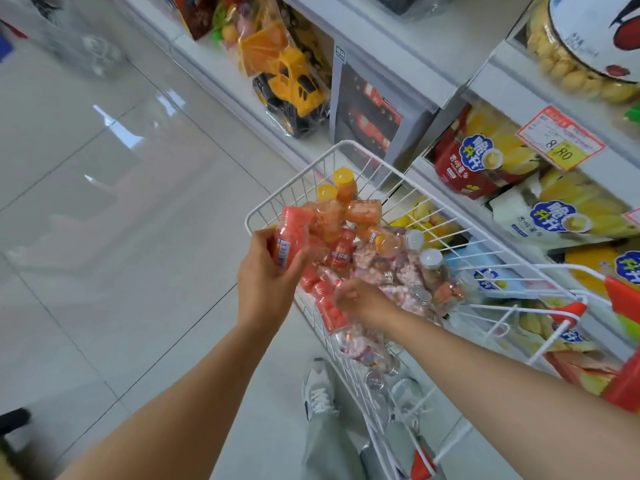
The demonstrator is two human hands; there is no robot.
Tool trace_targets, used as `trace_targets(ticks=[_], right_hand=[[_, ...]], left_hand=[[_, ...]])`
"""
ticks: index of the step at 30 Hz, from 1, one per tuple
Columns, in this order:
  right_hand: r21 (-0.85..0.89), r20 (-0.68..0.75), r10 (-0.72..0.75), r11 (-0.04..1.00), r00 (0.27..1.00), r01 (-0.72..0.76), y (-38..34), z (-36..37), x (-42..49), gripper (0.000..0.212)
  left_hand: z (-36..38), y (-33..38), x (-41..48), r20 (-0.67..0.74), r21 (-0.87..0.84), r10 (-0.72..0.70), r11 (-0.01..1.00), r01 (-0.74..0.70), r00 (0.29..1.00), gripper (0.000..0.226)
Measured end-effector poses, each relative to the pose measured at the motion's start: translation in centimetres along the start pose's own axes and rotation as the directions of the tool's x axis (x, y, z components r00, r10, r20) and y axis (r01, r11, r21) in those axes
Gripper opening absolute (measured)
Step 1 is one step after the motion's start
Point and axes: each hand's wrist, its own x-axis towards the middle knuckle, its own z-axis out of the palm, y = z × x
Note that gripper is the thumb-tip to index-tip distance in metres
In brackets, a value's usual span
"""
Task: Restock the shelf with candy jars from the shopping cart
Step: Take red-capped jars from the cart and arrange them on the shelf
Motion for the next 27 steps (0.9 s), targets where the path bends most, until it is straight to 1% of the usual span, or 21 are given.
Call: trace_targets(ticks=[2,5,6,8,9,11,12,13,15,17,18,19,21,23,25,27], right_hand=[[-0.094,-0.036,-0.005,0.996,0.999,0.001,-0.2,1.4,0.5,0.02],[-0.29,-0.112,-0.034,0.957,0.993,0.0,-0.1,2.9,1.4,0.022],[-0.329,-0.119,-0.026,0.944,0.993,-0.015,-0.1,3.1,1.5,0.018],[-0.393,-0.085,-0.022,0.919,0.996,-0.013,-0.4,3.3,1.3,0.01],[-0.364,-0.074,-0.028,0.931,0.997,-0.001,-0.4,3.3,1.3,0.006],[-0.149,-0.065,-0.054,0.988,0.996,0.044,-0.7,2.8,0.5,0.012],[-0.032,-0.068,-0.077,0.997,0.995,0.075,-0.7,2.4,0.1,0.011],[0.073,-0.075,-0.101,0.992,0.992,0.107,-0.7,1.8,-0.3,0.01],[0.269,-0.069,-0.142,0.95,0.987,0.155,-0.7,0.5,-1.3,0.024],[0.364,-0.068,-0.155,0.916,0.986,0.169,-1.0,-0.9,-2.3,0.042],[0.401,-0.067,-0.154,0.901,0.986,0.168,-1.3,-1.7,-2.9,0.047],[0.456,-0.068,-0.148,0.875,0.987,0.162,-1.6,-2.5,-3.5,0.047],[0.603,-0.07,-0.134,0.784,0.988,0.15,-2.4,-4.4,-5.2,0.038],[0.708,-0.092,-0.143,0.687,0.985,0.166,-3.2,-6.4,-7.3,0.032],[0.788,-0.13,-0.153,0.583,0.98,0.196,-3.7,-8.4,-9.7,0.033],[0.859,-0.164,-0.169,0.459,0.972,0.225,-4.2,-10.4,-12.3,0.038]], left_hand=[[-0.4,-0.4,-0.3,-0.012,-0.07,-0.022,0.997,0.022,1.0,0.037],[-0.8,-0.9,-0.4,-0.007,-0.13,-0.044,0.991,0.043,0.999,0.038],[-0.8,-0.9,-0.4,-0.003,-0.147,-0.055,0.988,0.054,0.999,0.038],[-1.0,-1.0,-0.4,-0.003,-0.175,-0.073,0.982,0.071,0.997,0.038],[-1.1,-1.1,-0.5,-0.003,-0.186,-0.078,0.98,0.076,0.997,0.037],[-1.3,-1.1,-0.7,0.006,-0.19,-0.075,0.979,0.075,0.997,0.037],[-1.4,-1.1,-0.8,0.014,-0.189,-0.072,0.979,0.073,0.997,0.036],[-1.6,-1.1,-0.9,0.018,-0.191,-0.071,0.979,0.073,0.997,0.035],[-1.7,-0.8,-1.1,0.024,-0.198,-0.076,0.977,0.079,0.997,0.035],[-1.8,-0.1,-1.2,0.038,-0.212,-0.089,0.973,0.095,0.995,0.034],[-1.8,0.4,-1.1,0.053,-0.227,-0.093,0.968,0.103,0.994,0.033],[-1.8,1.1,-1.1,0.072,-0.243,-0.097,0.964,0.111,0.993,0.032],[-1.6,2.7,-0.8,0.113,-0.27,-0.102,0.954,0.129,0.988,0.033],[-1.2,4.7,-0.4,0.16,-0.303,-0.104,0.941,0.149,0.982,0.035],[-0.6,7.1,-0.4,0.223,-0.324,-0.094,0.932,0.165,0.97,0.036],[0.0,10.0,-0.7,0.292,-0.339,-0.066,0.926,0.167,0.954,0.035]])
